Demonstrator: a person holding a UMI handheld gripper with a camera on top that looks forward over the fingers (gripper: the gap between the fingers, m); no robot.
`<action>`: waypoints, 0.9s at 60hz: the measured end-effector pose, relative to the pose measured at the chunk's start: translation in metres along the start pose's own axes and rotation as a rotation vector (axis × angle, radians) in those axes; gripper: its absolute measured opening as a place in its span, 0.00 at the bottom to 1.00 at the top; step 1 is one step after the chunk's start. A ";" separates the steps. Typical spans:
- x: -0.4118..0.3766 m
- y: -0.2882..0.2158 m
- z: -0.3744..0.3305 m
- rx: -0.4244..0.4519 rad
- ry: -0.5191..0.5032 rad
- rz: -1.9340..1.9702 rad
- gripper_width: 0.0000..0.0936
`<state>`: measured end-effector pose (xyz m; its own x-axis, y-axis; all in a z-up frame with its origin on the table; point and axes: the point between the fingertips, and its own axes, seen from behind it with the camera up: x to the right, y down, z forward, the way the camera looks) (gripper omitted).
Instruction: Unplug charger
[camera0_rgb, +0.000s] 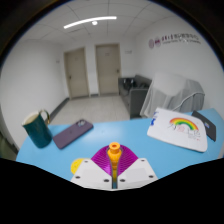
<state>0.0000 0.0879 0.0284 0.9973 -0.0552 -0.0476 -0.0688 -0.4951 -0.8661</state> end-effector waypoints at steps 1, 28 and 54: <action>0.001 -0.019 -0.005 0.059 0.002 0.002 0.04; 0.134 -0.029 -0.058 -0.044 0.188 -0.069 0.05; 0.142 0.052 -0.032 -0.236 0.093 -0.014 0.63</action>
<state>0.1377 0.0269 -0.0074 0.9924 -0.1212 0.0192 -0.0695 -0.6843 -0.7258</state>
